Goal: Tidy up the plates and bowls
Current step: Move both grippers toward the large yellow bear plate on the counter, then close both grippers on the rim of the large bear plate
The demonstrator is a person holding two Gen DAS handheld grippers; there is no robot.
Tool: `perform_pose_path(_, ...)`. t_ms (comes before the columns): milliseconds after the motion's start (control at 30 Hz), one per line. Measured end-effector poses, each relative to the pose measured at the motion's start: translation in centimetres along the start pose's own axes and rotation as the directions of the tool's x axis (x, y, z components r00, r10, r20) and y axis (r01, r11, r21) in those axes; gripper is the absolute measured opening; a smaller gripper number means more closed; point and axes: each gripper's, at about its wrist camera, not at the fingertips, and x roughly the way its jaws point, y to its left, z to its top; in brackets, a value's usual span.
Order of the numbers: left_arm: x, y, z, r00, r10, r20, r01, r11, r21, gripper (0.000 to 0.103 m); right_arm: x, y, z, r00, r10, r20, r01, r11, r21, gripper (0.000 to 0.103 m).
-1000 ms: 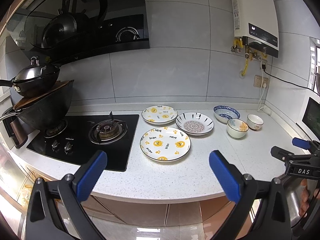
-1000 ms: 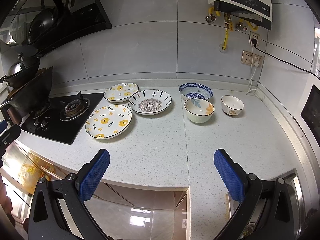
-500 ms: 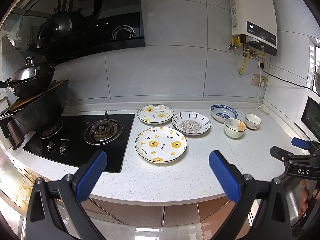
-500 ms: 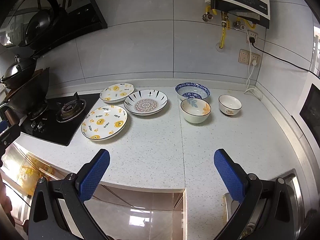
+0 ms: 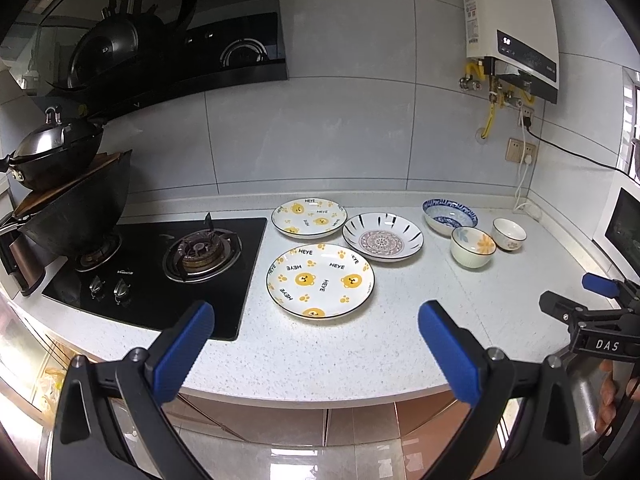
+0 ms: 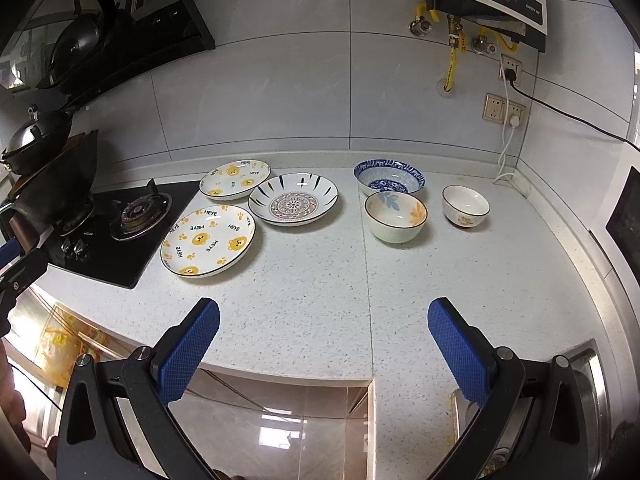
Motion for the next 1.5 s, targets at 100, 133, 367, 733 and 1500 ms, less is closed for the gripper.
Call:
perform_pose_path(100,0.8,0.4,-0.3,1.0,0.003,-0.027,-0.003,1.0,-0.008,0.103,0.7,0.4,0.0,1.0,0.01,-0.01,-0.01,1.0,-0.007,0.102)
perform_pose_path(133,1.1,0.6,-0.4,0.999,0.002,-0.036,-0.002,1.0,-0.008,0.103,1.1,0.5,0.1,1.0,0.012,-0.016,-0.012,1.0,-0.006,0.102)
perform_pose_path(367,5.3,3.3,0.5,0.998,-0.033,-0.06,0.033,0.999,0.008,0.103,3.9,2.3,1.3,0.999,-0.019,-0.04,0.02,1.0,0.018,0.102)
perform_pose_path(733,16.0,9.8,5.3,0.987,-0.124,-0.102,0.128,0.991,0.041,0.103,10.8,8.5,5.5,0.995,-0.041,-0.09,0.046,0.997,0.062,0.102)
perform_pose_path(1500,36.3,8.9,3.9,0.864,-0.267,-0.426,0.263,0.962,-0.071,0.102,29.0,10.6,4.8,0.892,0.191,-0.41,-0.164,0.981,0.1,0.102)
